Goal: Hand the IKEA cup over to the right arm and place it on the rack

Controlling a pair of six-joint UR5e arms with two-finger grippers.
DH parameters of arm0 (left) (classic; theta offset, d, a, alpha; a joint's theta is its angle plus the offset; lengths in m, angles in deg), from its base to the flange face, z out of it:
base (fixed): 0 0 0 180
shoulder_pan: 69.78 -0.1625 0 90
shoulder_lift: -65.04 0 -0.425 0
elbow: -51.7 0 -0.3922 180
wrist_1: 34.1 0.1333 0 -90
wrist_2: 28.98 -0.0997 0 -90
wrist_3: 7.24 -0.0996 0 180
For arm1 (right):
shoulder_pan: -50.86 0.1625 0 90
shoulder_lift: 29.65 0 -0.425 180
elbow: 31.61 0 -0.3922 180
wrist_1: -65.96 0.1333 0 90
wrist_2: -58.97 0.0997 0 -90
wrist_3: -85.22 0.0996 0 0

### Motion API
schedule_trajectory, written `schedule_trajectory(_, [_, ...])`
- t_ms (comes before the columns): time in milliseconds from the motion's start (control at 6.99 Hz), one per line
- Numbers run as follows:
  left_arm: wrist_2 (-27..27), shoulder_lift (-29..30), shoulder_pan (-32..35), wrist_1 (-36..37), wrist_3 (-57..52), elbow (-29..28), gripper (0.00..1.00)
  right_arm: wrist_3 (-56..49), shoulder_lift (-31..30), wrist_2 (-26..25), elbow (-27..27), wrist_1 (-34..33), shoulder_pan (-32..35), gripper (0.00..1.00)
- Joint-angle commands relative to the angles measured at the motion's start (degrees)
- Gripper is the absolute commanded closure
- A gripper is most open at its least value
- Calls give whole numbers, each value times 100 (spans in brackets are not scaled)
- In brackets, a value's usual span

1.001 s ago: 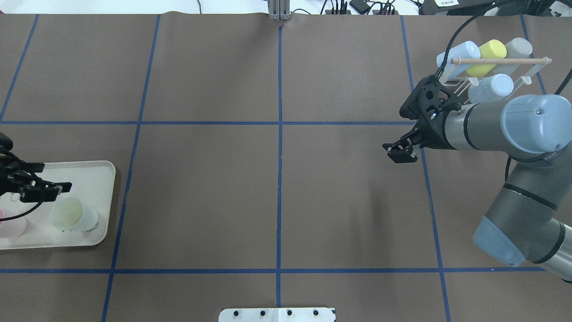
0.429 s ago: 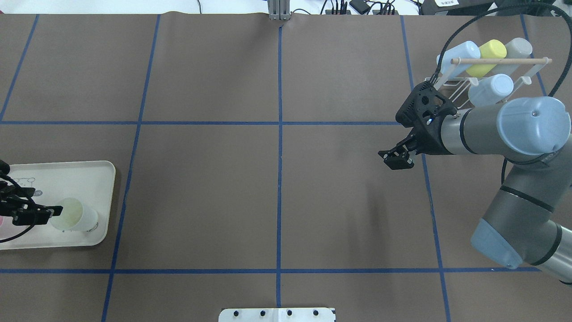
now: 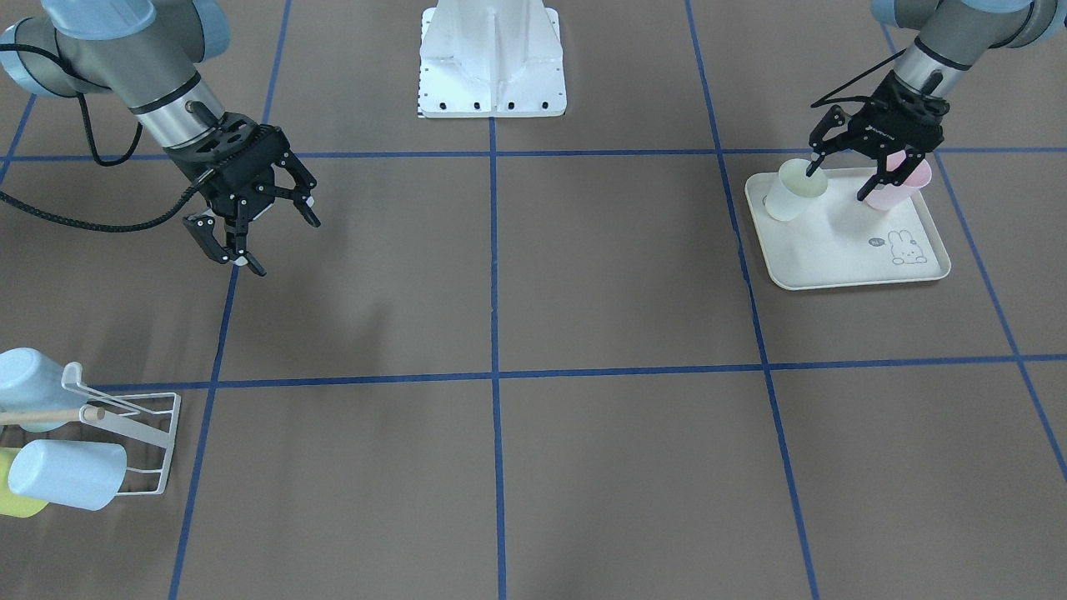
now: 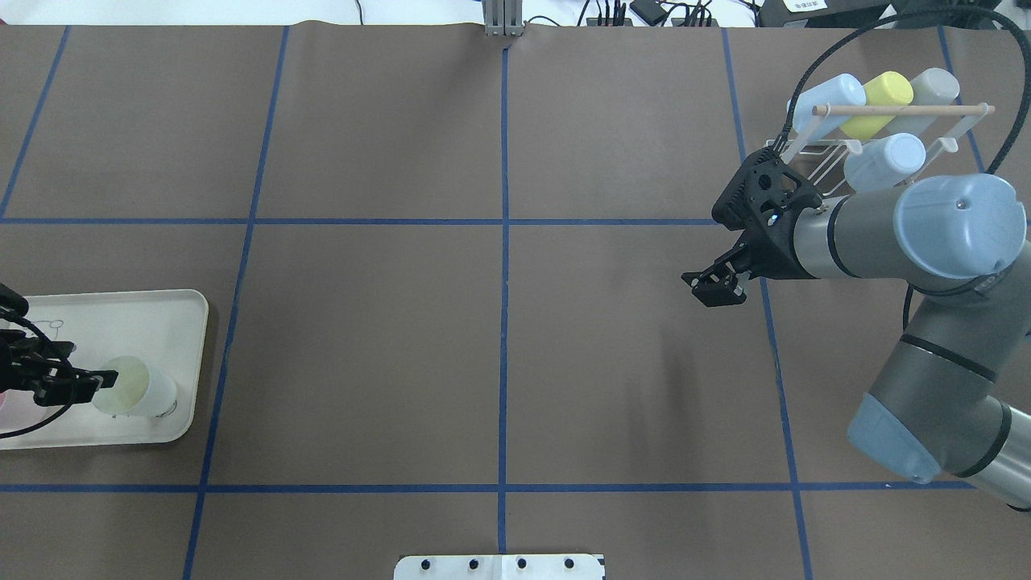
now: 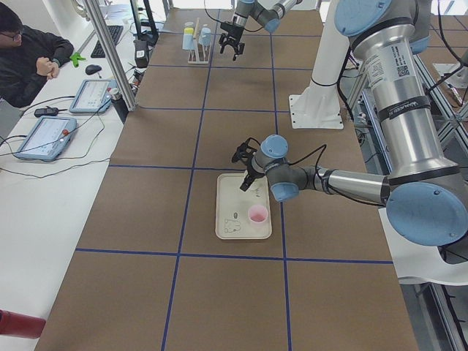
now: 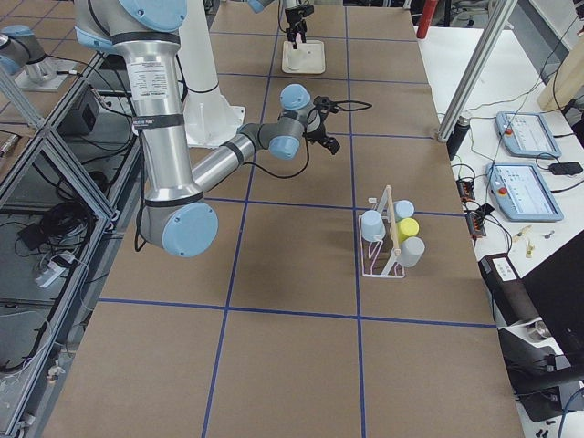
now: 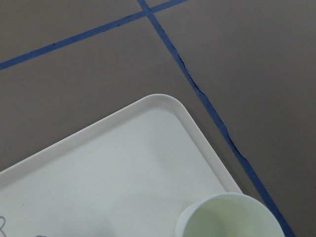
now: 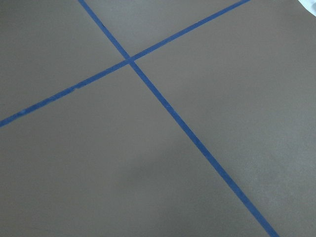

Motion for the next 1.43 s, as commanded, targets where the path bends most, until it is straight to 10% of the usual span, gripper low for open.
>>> schedule_trajectory(0, [-1,86,-48,-7,-3,-99,38,-13,12,-5,-11,2,0,0])
schedule_trajectory(286, [-62,86,-66,-7,-3,-108,62,-13,12,4,-29,2,9,0])
schedule_trajectory(1287, [-63,95,-48,-33,-38,-38,100,-13,21,-5,-3,2,9,0])
